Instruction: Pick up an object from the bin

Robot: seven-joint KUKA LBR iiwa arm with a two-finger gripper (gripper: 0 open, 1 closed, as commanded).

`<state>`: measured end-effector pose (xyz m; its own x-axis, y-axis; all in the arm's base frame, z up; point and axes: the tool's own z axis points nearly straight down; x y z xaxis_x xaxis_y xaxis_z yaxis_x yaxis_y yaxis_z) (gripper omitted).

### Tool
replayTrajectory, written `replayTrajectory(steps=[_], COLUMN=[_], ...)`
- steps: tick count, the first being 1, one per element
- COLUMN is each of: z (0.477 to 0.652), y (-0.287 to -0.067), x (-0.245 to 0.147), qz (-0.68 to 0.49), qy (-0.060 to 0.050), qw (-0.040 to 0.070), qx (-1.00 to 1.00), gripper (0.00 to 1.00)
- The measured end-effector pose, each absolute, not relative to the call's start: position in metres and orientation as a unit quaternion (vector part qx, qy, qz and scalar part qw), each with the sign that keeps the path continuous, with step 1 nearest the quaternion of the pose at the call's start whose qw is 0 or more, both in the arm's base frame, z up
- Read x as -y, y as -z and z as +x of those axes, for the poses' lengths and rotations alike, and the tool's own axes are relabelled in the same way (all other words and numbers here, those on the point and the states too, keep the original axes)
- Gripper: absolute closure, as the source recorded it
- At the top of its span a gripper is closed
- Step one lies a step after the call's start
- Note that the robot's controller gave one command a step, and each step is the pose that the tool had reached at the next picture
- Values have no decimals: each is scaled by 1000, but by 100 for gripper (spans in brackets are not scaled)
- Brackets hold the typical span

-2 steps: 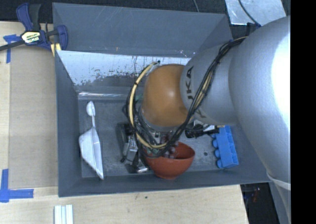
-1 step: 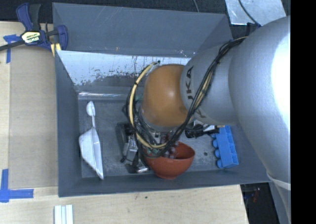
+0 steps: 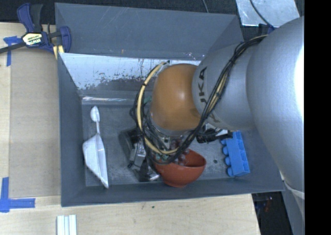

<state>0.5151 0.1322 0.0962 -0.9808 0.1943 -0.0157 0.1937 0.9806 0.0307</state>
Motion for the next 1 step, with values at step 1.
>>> replayTrajectory(steps=[1], z=[512], y=[-142], x=[-131], qz=[97], qy=[-13], qw=[4], qx=[-995], gripper=[100])
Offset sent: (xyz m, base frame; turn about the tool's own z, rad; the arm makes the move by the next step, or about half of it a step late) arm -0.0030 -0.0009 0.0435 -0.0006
